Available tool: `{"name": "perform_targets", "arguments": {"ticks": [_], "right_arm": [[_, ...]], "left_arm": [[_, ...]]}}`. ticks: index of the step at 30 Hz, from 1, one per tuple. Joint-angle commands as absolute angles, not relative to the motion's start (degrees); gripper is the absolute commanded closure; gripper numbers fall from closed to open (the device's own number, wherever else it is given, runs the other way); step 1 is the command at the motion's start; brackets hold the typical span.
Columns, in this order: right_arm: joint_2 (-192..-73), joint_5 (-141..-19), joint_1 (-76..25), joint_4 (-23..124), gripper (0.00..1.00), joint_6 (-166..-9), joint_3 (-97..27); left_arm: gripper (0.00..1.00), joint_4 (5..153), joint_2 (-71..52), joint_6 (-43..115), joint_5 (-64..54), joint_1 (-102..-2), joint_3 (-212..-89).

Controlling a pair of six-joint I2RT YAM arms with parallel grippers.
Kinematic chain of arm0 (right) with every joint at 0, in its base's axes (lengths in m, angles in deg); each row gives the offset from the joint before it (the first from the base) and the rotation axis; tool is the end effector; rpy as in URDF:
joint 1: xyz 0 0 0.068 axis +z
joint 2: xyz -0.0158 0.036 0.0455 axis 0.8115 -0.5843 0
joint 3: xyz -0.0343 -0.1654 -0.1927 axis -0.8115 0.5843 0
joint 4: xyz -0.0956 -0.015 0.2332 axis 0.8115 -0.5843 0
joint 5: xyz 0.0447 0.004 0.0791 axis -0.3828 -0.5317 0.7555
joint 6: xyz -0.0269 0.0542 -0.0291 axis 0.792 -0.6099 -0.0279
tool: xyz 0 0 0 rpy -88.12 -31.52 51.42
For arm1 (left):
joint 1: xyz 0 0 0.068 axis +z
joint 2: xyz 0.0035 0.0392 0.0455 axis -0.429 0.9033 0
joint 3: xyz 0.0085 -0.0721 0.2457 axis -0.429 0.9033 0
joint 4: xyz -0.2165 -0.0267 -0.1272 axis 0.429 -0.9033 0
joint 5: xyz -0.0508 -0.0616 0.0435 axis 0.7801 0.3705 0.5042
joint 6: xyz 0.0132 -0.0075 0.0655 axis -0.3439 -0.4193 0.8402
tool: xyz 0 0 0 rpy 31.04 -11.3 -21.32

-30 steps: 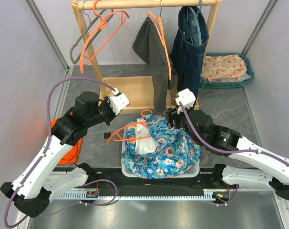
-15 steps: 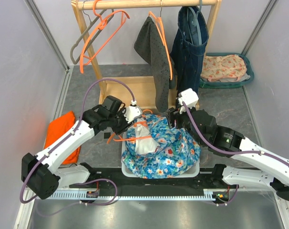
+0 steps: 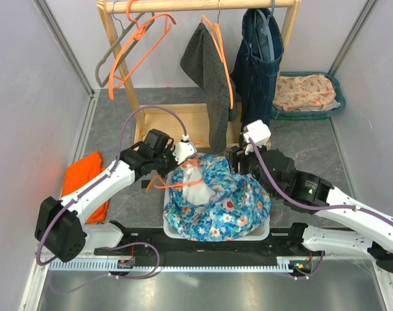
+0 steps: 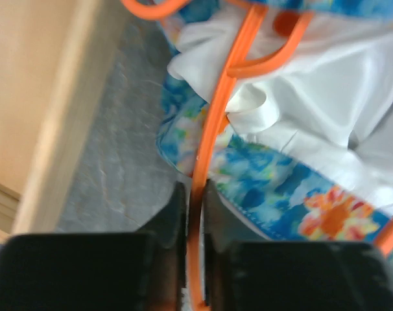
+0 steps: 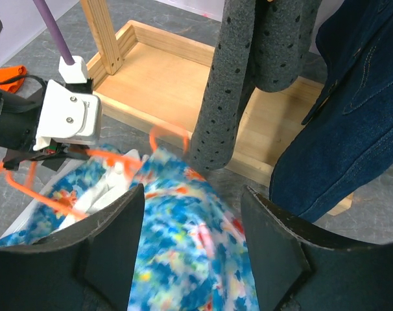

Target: Remove the skirt from the hanger

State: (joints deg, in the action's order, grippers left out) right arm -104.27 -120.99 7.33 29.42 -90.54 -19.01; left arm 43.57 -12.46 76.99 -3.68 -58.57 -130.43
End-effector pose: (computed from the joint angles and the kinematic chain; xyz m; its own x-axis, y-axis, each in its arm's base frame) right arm 0.1273 0.1730 0.3671 -0.2034 -0.0739 -0.9763 -0.4522 0.8915 0.0267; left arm 0.2144 -0.1509 0.2232 -0.2726 0.7630 -0.5861 0.8744 0.4506 0.1800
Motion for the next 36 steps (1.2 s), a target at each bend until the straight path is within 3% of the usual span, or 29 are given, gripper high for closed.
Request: {"name": "perform_targets", "arguments": {"ticks": [1, 7, 19, 29, 36], "right_arm": [[-103.09, -121.75, 7.01, 29.86, 0.33, -91.70, -19.47], [-102.92, -121.75, 7.01, 29.69, 0.35, -92.06, -19.29], [-101.16, -122.19, 7.01, 29.69, 0.35, -91.88, -21.57], [-98.26, -119.99, 7.01, 29.25, 0.34, -91.53, -23.86], [-98.60, -115.00, 7.01, 29.60, 0.34, -90.83, -22.63]], "left_arm": [[0.98, 42.90, -10.86, 81.40, -5.90, -57.92, -130.67], [0.98, 39.23, -14.63, 79.20, -7.48, -58.01, -138.83], [0.98, 20.24, -25.80, 80.52, -11.88, -63.46, -172.83], [0.98, 11.97, -32.39, 86.49, -8.54, -64.08, -176.99], [0.98, 9.51, -30.65, 84.30, -4.15, -64.08, -181.37]]}}
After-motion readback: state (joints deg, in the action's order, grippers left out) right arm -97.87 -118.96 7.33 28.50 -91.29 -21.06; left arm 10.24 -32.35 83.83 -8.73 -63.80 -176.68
